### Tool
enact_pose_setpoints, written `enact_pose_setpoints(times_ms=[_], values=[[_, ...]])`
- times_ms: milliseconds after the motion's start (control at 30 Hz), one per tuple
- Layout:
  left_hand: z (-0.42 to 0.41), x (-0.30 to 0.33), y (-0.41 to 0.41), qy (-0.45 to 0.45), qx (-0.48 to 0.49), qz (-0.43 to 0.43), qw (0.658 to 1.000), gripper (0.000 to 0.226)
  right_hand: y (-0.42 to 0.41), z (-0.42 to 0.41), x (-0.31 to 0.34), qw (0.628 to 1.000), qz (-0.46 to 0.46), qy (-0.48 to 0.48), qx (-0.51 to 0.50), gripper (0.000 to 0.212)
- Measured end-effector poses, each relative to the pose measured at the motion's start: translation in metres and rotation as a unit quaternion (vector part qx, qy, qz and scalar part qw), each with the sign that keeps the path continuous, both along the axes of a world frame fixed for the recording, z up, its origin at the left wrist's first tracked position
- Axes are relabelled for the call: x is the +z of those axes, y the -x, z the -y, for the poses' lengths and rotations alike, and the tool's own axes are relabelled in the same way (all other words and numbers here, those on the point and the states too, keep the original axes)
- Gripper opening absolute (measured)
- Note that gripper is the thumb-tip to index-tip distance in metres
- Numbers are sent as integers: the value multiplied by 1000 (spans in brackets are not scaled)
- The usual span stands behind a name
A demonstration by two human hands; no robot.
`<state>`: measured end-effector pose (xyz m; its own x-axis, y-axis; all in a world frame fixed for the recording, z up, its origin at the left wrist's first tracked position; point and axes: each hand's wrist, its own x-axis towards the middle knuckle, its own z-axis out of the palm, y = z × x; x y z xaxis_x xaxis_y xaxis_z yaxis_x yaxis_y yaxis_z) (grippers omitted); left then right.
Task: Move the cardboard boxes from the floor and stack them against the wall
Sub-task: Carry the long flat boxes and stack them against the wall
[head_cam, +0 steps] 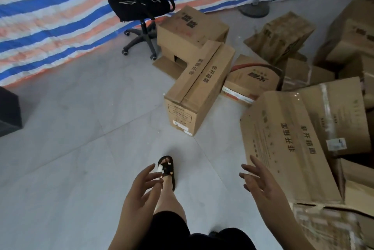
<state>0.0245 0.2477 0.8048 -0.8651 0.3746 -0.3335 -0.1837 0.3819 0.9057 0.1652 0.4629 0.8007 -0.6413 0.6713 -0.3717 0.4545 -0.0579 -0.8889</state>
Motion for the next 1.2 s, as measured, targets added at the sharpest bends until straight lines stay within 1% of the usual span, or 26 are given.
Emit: enact_pose_setpoints(times_ms=[67,200,367,433,533,633,667,733,800,867,933,1000,1100,1200], values=[[-15,-3,56,7,-26,1,1000,43,42,-9,-6,1000,8,6,-23,39],[-46,5,161,23,-75,-7,997,40,123,-24,-6,999,27,5,-43,43],[-89,-19,257,61,-128,6,990,38,205,-61,-35,996,64,18,-54,41],[-111,-45,289,82,-145,8,986,37,234,-79,-61,995,79,30,-51,41],[-150,-105,333,125,-154,33,980,34,271,-106,-112,991,99,72,-51,40],[-187,-179,370,165,-118,125,971,36,303,-127,-176,985,133,103,-40,41],[-196,-198,380,170,-96,147,970,39,310,-132,-193,983,141,109,-39,43],[-214,-241,398,178,-64,158,969,45,327,-142,-234,979,156,124,-50,47],[-229,-290,411,188,-24,175,966,57,340,-150,-283,973,167,138,-77,54],[-235,-332,417,189,16,217,958,69,350,-150,-326,967,185,146,-93,62],[-237,-366,419,165,14,250,954,74,358,-149,-358,966,187,148,-95,71],[-237,-389,419,137,-18,275,952,72,365,-148,-381,968,164,161,-101,77],[-240,-407,419,99,-32,295,950,60,373,-145,-398,968,114,185,-121,65],[-247,-404,416,89,-14,274,958,56,379,-145,-393,965,89,201,-144,57]])
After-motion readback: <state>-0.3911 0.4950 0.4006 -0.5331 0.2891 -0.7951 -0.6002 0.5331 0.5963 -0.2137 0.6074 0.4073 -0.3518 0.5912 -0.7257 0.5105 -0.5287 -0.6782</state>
